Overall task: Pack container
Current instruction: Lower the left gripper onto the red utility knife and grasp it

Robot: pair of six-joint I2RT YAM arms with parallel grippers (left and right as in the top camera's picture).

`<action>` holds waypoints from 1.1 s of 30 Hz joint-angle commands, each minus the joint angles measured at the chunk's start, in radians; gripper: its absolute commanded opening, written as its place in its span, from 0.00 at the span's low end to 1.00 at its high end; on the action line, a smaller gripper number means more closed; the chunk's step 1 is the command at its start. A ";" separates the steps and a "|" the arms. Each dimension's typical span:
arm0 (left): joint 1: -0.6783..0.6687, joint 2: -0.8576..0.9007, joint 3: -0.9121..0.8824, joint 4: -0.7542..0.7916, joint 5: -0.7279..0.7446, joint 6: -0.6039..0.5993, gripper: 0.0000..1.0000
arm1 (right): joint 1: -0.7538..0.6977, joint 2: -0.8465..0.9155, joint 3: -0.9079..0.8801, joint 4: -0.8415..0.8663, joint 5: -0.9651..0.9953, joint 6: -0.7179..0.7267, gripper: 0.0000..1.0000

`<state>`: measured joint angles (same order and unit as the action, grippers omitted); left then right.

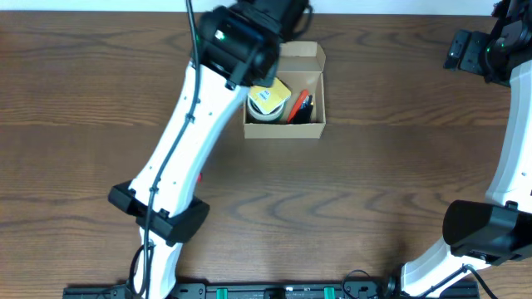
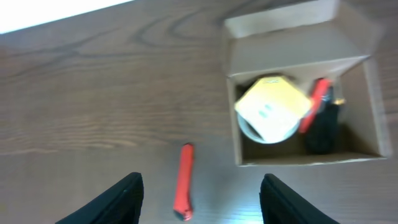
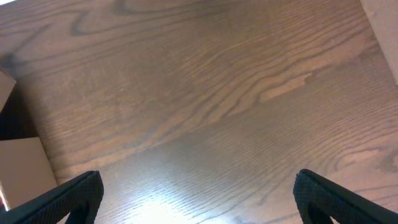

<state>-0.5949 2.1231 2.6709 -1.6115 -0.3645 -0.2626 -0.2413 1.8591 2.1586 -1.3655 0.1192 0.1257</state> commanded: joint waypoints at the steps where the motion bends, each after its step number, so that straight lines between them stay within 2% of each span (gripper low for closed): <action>1: 0.055 -0.070 -0.106 -0.078 0.019 0.039 0.60 | -0.008 0.005 -0.003 0.000 -0.004 0.012 0.99; 5: 0.132 -0.193 -0.337 -0.078 0.023 0.029 0.60 | -0.008 0.005 -0.003 0.000 -0.004 0.012 0.99; 9: 0.218 -0.330 -0.656 -0.050 0.026 0.004 0.57 | -0.008 0.005 -0.003 0.000 -0.004 0.012 0.99; 11: 0.254 -0.402 -0.847 0.059 0.085 0.027 0.57 | -0.008 0.005 -0.003 0.000 -0.003 0.012 0.99; 15: 0.289 -0.508 -1.212 0.412 0.299 0.169 0.63 | -0.008 0.005 -0.003 0.000 -0.004 0.012 0.99; 17: 0.294 -0.515 -1.323 0.526 0.323 0.185 0.66 | -0.008 0.005 -0.003 0.000 -0.003 0.012 0.99; 23: 0.299 -0.440 -1.444 0.697 0.359 0.243 0.68 | -0.008 0.005 -0.003 0.000 -0.004 0.012 0.99; 29: 0.332 -0.333 -1.446 0.752 0.392 0.339 0.67 | -0.008 0.005 -0.003 0.000 -0.004 0.012 0.99; 33: 0.363 -0.263 -1.445 0.756 0.392 0.345 0.65 | -0.008 0.005 -0.003 0.000 -0.004 0.012 0.99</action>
<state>-0.2554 1.8175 1.2251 -0.8551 0.0090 0.0410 -0.2413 1.8591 2.1586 -1.3651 0.1192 0.1257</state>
